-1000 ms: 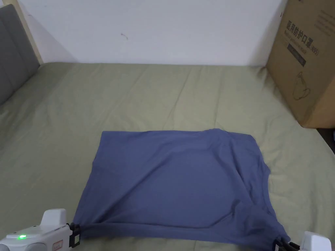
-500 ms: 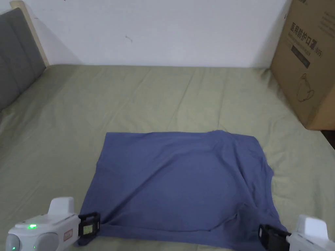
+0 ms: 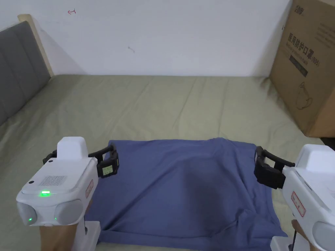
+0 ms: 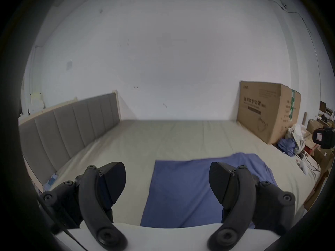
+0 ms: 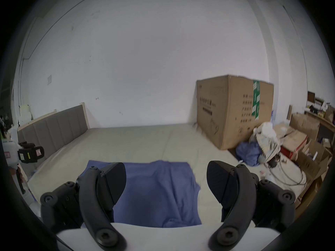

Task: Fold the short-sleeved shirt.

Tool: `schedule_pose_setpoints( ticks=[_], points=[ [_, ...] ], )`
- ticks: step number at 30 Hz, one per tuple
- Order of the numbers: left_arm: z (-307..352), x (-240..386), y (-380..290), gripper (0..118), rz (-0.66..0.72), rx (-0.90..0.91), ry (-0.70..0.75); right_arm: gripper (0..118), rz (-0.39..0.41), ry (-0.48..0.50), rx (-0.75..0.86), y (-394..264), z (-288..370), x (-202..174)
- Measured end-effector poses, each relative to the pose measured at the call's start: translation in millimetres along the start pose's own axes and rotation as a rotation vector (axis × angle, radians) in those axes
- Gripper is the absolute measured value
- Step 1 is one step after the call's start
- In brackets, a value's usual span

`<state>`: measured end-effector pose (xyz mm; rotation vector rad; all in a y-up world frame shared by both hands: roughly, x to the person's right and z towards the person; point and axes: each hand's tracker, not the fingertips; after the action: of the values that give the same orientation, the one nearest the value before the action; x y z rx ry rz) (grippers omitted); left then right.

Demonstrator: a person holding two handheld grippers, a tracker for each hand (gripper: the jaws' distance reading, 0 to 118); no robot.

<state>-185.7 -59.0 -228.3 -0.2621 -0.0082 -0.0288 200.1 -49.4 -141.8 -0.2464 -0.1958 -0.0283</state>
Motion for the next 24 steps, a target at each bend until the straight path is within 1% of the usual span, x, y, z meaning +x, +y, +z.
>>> schedule_pose_setpoints(
  ticks=[2, 3, 4, 5, 6, 7, 8, 9, 11, 16, 20, 22, 24],
  points=[
    [1.7, 1.9, 0.5, 75, 0.027, 0.016, -0.004, 90, 0.007, -0.016, 0.018, 1.7, 2.2, -4.5],
    [3.2, 1.7, -0.2, 71, 0.037, 0.031, -0.012, 89, 0.009, -0.019, 0.025, 2.1, 3.4, -5.7],
    [3.5, 1.0, -0.8, 71, 0.048, 0.043, -0.021, 89, 0.009, -0.017, 0.031, 2.8, 4.9, -6.7],
    [3.3, 0.9, -1.8, 46, 0.053, 0.045, -0.022, 79, 0.011, -0.014, 0.038, 3.1, 6.3, -7.8],
    [3.0, 0.3, -3.2, 27, 0.060, 0.046, -0.026, 67, 0.015, -0.017, 0.048, 2.7, 6.1, -8.6],
    [3.2, -1.0, -4.7, 15, 0.065, 0.047, -0.032, 46, 0.027, -0.025, 0.055, 2.5, 6.5, -10.5],
    [3.6, -1.5, -5.1, 5, 0.070, 0.048, -0.036, 14, 0.040, -0.031, 0.057, 2.0, 6.4, -11.9],
    [4.5, -3.5, -6.6, 0, 0.076, 0.048, -0.046, 0, 0.051, -0.045, 0.059, 1.0, 6.3, -12.6],
    [5.1, -6.6, -8.4, 0, 0.076, 0.034, -0.059, 0, 0.048, -0.020, 0.050, 1.2, 6.1, -11.4],
    [1.3, -15.9, -18.8, 0, 0.042, -0.037, -0.067, 0, 0.038, -0.018, 0.032, -3.0, 4.2, -11.2],
    [-14.8, -34.2, -40.2, 0, 0.068, -0.240, -0.079, 0, 0.016, -0.004, 0.017, -5.0, 3.7, -9.3],
    [-18.0, -44.7, -57.3, 0, 0.104, -0.296, -0.080, 0, 0.019, -0.002, 0.011, -6.5, 2.8, -8.1],
    [-21.7, -52.7, -75.1, 0, 0.110, -0.368, -0.064, 0, 0.023, 0.002, 0.000, -8.3, 1.6, -6.4]
  ],
)
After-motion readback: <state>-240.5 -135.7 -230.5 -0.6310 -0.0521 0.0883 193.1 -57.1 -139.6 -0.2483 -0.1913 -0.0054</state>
